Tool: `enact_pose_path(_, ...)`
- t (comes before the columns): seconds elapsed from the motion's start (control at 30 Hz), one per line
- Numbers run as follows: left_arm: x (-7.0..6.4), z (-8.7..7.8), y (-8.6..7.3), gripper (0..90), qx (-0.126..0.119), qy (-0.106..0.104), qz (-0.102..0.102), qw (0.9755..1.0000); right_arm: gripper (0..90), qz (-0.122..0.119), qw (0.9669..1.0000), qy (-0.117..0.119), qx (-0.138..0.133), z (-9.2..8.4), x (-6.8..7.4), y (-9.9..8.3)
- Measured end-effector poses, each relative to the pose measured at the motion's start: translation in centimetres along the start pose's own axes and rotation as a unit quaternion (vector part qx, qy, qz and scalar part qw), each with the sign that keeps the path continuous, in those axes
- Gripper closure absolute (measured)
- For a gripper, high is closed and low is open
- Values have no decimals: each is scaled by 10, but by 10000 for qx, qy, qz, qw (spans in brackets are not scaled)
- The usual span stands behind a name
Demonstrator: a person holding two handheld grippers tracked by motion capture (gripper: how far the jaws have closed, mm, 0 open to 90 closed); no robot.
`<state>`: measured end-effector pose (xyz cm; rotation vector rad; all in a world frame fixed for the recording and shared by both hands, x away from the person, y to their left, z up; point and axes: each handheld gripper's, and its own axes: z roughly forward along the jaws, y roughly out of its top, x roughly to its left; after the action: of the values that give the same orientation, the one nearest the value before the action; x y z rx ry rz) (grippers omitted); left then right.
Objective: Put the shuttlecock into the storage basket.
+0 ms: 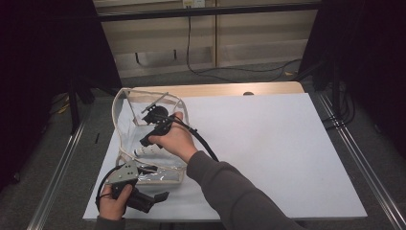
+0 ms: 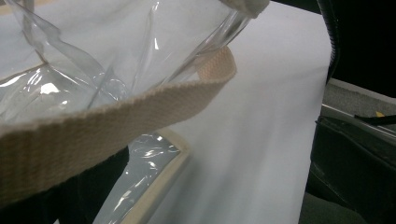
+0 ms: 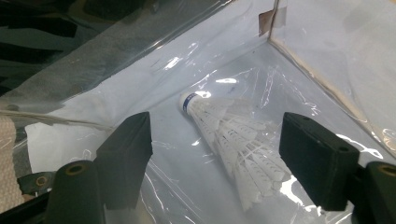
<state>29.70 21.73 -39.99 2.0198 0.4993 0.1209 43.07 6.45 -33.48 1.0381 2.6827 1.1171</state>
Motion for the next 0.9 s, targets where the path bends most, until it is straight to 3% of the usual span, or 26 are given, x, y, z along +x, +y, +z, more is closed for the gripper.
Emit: enact_pose_path(0.9, -1, 1, 1, 43, -9, -7, -4, 10000, 222, -148, 9998, 73, -68, -18, 5, 5)
